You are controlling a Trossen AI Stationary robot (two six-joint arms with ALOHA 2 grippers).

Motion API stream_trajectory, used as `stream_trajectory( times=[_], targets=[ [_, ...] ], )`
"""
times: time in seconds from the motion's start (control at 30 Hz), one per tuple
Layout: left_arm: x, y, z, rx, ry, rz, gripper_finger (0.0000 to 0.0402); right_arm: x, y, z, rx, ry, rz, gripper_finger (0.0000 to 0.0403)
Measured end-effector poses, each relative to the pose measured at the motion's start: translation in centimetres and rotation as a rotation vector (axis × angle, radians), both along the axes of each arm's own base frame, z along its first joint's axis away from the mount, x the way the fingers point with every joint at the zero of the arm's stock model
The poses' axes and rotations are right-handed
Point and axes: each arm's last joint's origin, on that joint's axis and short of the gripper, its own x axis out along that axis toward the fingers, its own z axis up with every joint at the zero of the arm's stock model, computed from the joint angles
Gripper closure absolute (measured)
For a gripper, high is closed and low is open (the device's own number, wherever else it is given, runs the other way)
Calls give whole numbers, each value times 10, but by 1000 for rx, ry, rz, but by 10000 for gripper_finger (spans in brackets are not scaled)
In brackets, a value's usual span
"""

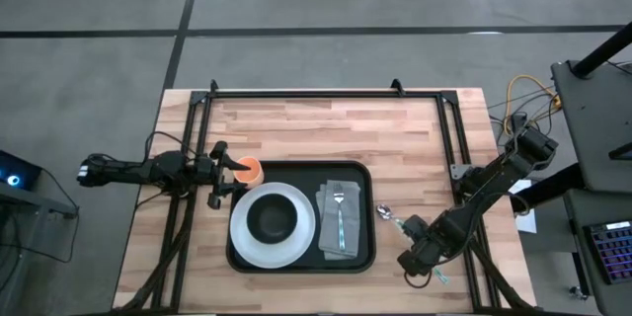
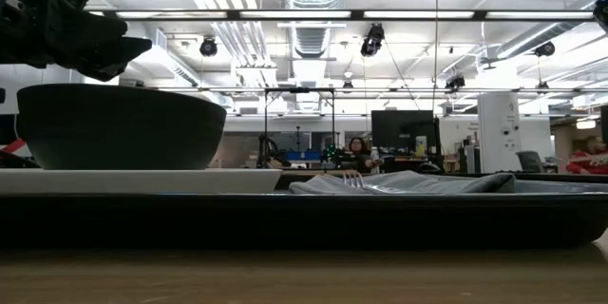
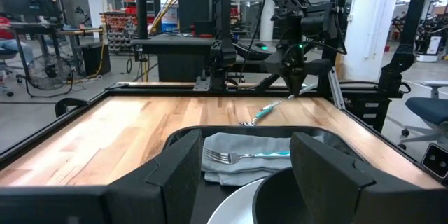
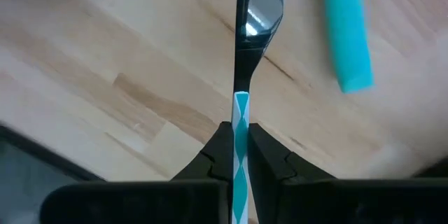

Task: Set up tray
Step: Put the knife on the table

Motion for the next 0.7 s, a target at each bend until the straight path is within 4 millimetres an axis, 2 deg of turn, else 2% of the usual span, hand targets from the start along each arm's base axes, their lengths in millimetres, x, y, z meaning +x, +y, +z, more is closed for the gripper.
stream_trajectory(
  times=[0.13, 0.3, 0.57, 0.7],
  targets=[
    [0, 0, 0, 0, 0, 0, 204, 3, 4, -7, 0, -28, 95, 390],
    [0, 0, 0, 0, 1, 0, 204, 9, 10, -25, -19, -4, 199, 390],
    [1, 0, -1, 1, 11, 0, 204, 13, 13, -46, -64, 47, 242, 389],
    [1, 0, -1, 1, 11, 0, 204, 13, 14, -47, -62, 42, 260, 366]
  ],
)
